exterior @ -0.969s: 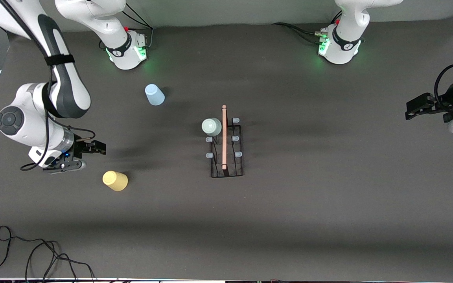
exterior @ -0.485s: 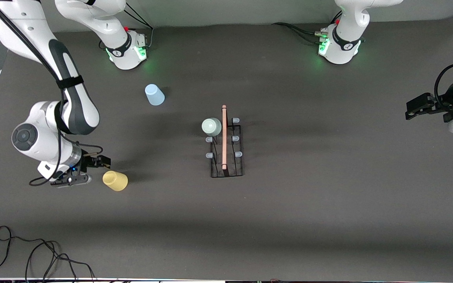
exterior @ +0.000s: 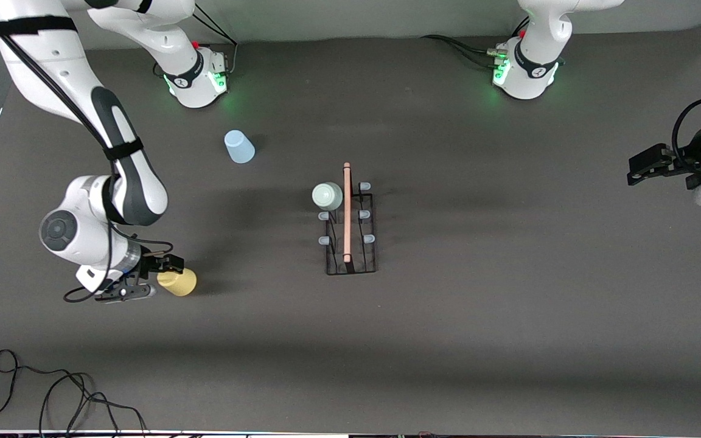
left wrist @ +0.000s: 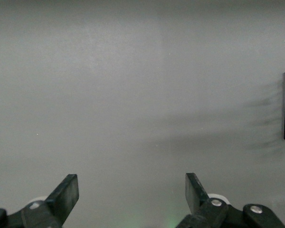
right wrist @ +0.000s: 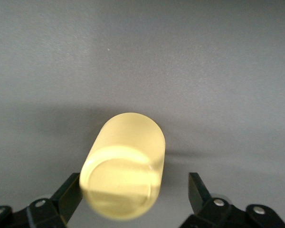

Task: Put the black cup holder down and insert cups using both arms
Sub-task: 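Reach the right gripper to the yellow cup and grasp it, then carry the yellow cup to the rack and lower onto a peg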

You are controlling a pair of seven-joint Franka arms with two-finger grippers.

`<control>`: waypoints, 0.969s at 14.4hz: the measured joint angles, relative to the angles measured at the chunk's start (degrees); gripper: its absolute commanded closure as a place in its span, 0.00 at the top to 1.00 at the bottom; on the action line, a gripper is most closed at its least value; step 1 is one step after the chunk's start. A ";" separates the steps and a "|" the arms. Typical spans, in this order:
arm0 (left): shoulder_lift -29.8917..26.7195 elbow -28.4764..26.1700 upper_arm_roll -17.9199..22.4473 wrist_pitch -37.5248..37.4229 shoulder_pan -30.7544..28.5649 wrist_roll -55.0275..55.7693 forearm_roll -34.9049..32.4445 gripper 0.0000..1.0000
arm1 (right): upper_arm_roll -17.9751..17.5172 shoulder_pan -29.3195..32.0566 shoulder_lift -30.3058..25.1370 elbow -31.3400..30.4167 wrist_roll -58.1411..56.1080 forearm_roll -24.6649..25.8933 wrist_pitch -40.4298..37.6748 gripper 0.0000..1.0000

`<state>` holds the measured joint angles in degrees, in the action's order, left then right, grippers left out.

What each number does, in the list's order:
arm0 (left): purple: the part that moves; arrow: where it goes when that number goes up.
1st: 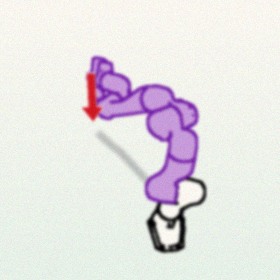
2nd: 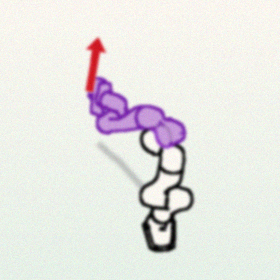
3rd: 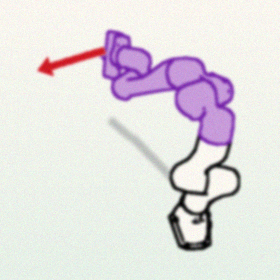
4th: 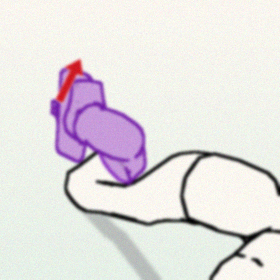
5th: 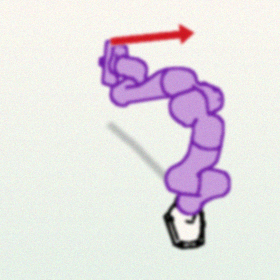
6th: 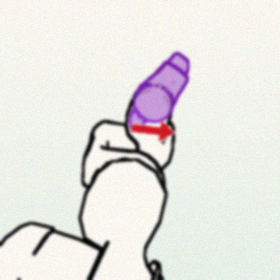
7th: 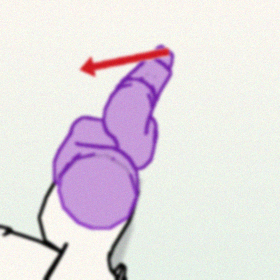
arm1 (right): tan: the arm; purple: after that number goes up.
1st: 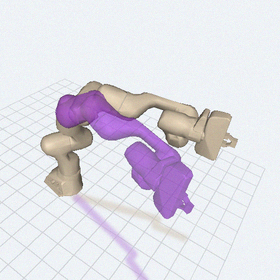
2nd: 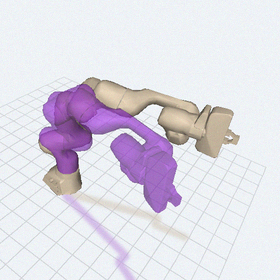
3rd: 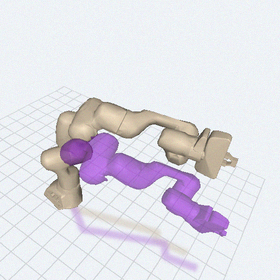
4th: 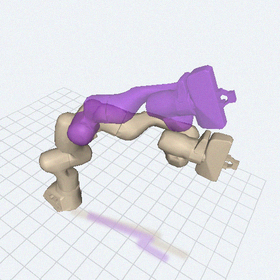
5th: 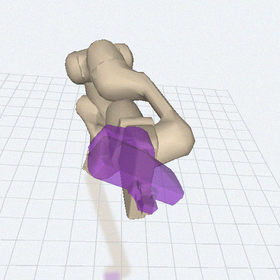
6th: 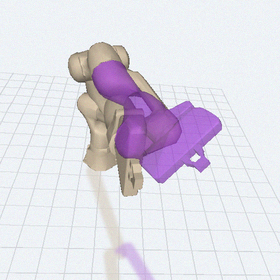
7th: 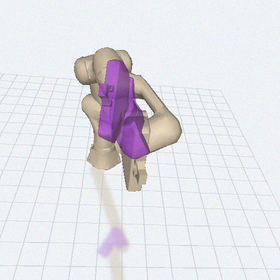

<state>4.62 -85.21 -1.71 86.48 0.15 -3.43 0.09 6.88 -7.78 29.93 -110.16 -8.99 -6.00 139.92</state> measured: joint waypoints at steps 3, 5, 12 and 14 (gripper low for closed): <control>0.00 0.05 0.00 0.00 0.00 0.00 0.00 1.00 | -0.12 -0.05 1.35 0.97 0.02 -0.26 0.02 0.38; 0.00 0.12 0.00 0.00 0.00 -0.01 0.00 1.00 | -0.15 -0.07 1.31 3.36 0.15 -0.45 -3.62 0.37; 0.00 0.14 0.00 0.00 0.01 -0.01 0.00 1.00 | -3.59 -2.65 0.69 13.08 6.88 -7.47 -12.83 0.37; 0.00 0.15 0.00 0.00 0.01 -0.01 0.00 1.00 | -4.35 -6.11 0.37 17.57 14.68 -7.60 -17.15 0.37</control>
<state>4.62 -85.06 -1.71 86.48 0.17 -3.44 0.08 2.53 -13.89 30.29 -92.59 5.69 -13.60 122.78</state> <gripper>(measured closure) 0.000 0.317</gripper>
